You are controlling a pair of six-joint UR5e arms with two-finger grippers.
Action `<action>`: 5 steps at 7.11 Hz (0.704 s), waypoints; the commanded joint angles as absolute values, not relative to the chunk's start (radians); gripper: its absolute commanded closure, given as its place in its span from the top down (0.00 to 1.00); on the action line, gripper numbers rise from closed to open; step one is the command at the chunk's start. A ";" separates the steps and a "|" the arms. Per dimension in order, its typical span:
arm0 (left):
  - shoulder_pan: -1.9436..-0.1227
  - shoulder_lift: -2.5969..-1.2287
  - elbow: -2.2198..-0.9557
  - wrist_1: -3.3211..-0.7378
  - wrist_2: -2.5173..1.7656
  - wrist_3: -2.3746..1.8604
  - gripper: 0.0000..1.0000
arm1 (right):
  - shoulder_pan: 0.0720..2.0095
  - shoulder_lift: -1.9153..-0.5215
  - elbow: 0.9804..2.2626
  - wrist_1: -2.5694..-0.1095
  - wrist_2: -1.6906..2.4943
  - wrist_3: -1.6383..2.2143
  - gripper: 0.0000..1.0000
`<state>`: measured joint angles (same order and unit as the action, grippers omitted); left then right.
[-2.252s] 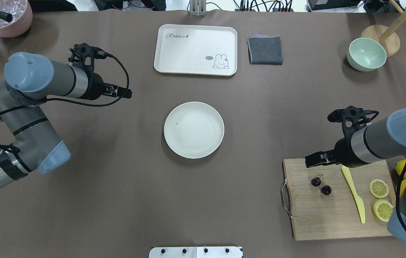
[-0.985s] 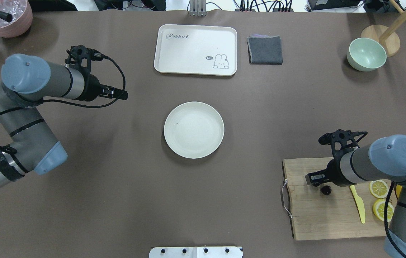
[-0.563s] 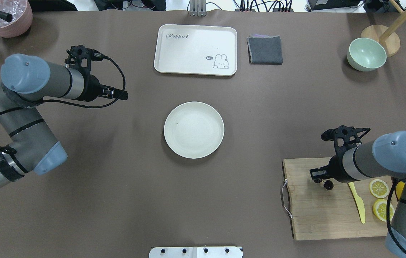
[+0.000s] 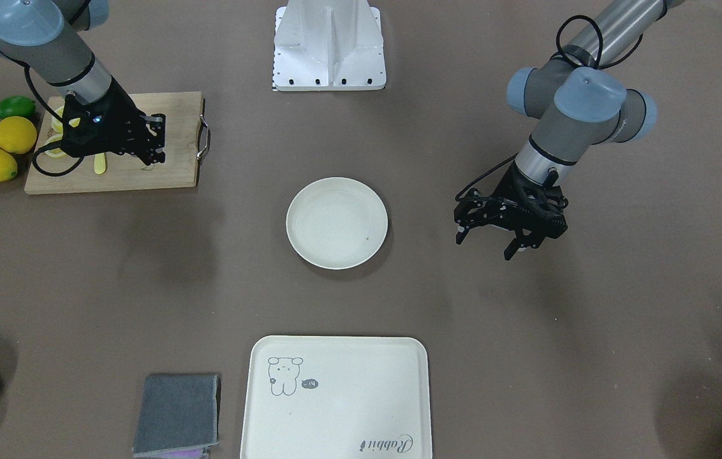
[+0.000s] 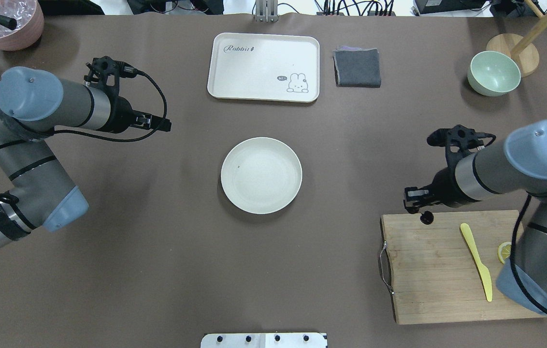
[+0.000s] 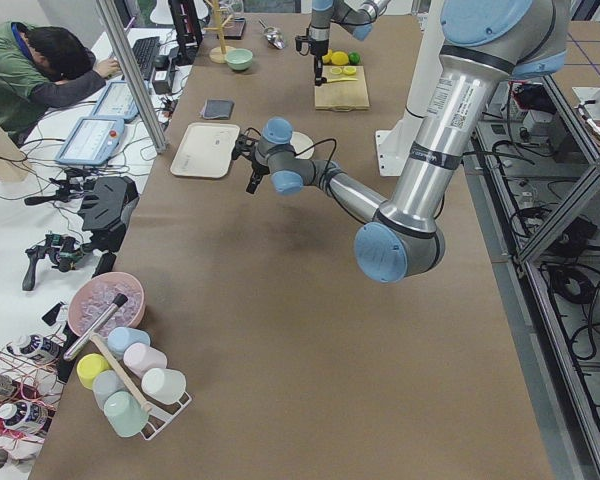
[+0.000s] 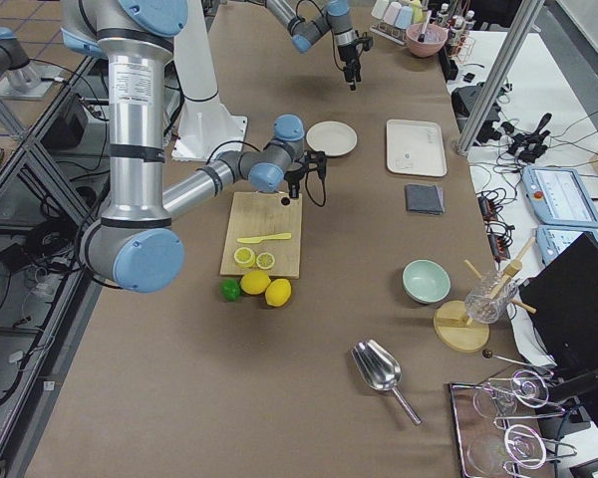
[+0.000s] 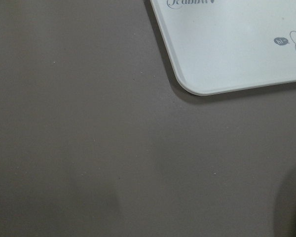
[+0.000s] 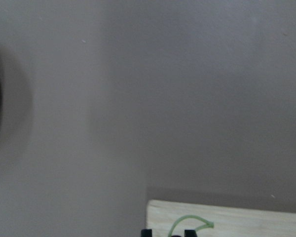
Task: Place red cherry on plate
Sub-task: 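Lift the cherries with the right gripper and carry them over the plate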
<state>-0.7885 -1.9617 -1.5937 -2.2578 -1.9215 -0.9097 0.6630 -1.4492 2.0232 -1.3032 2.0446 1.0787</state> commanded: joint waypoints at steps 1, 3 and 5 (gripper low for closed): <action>-0.866 -1.959 -1.585 -2.256 -2.006 -0.905 0.98 | 0.670 -1.147 1.955 -1.572 2.037 1.083 0.00; -0.890 -1.942 -1.585 -2.237 -2.008 -0.807 0.98 | 0.626 -0.969 1.779 -1.569 1.956 1.124 0.00; -0.913 -1.936 -1.586 -2.220 -2.013 -0.807 0.98 | 0.608 -0.803 1.509 -1.440 1.916 1.179 0.00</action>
<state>-0.8984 -1.9400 -1.5857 -2.2277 -2.0098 -0.8132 0.6217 -0.9059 1.6723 -1.5230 1.9484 1.1462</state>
